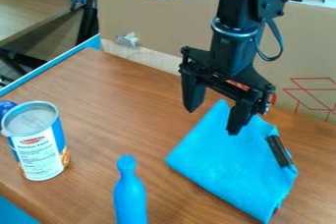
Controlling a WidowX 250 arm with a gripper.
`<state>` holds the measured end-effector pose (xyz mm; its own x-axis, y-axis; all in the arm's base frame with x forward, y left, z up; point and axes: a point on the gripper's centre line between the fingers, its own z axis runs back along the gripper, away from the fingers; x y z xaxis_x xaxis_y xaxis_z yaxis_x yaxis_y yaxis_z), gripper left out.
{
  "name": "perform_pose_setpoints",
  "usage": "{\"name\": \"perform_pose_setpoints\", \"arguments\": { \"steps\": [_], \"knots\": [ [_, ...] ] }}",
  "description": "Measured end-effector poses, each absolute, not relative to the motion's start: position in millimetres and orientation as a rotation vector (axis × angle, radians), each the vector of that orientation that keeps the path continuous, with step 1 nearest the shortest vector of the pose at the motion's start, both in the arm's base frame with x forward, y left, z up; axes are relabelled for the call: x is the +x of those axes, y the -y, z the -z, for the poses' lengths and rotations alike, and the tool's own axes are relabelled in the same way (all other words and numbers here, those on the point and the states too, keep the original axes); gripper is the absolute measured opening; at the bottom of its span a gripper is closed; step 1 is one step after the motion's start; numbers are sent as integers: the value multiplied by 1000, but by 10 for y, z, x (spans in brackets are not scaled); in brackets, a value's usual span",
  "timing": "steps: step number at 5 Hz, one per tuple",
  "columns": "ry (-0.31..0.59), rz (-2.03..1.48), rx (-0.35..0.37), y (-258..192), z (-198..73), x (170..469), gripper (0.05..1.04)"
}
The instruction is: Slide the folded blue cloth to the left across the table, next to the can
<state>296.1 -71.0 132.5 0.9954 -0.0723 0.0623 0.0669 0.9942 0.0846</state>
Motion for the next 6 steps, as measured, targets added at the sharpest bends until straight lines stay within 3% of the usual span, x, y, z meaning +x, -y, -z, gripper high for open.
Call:
{"name": "perform_pose_setpoints", "arguments": {
  "steps": [1, 2, 3, 4, 5, 6],
  "knots": [
    [33, 66, 92, 706, -1225, 2956, 1001],
    [-36, -32, 164, 727, -890, 3166, 1001],
    [-63, 28, 137, 824, -725, 3299, 1001],
    [-113, 124, 7, 875, -451, 3356, 1001],
    [-151, 107, -45, 704, -314, 3412, 1001],
    [-161, 101, -1, 634, -220, 3467, 1001]
  ]
}}
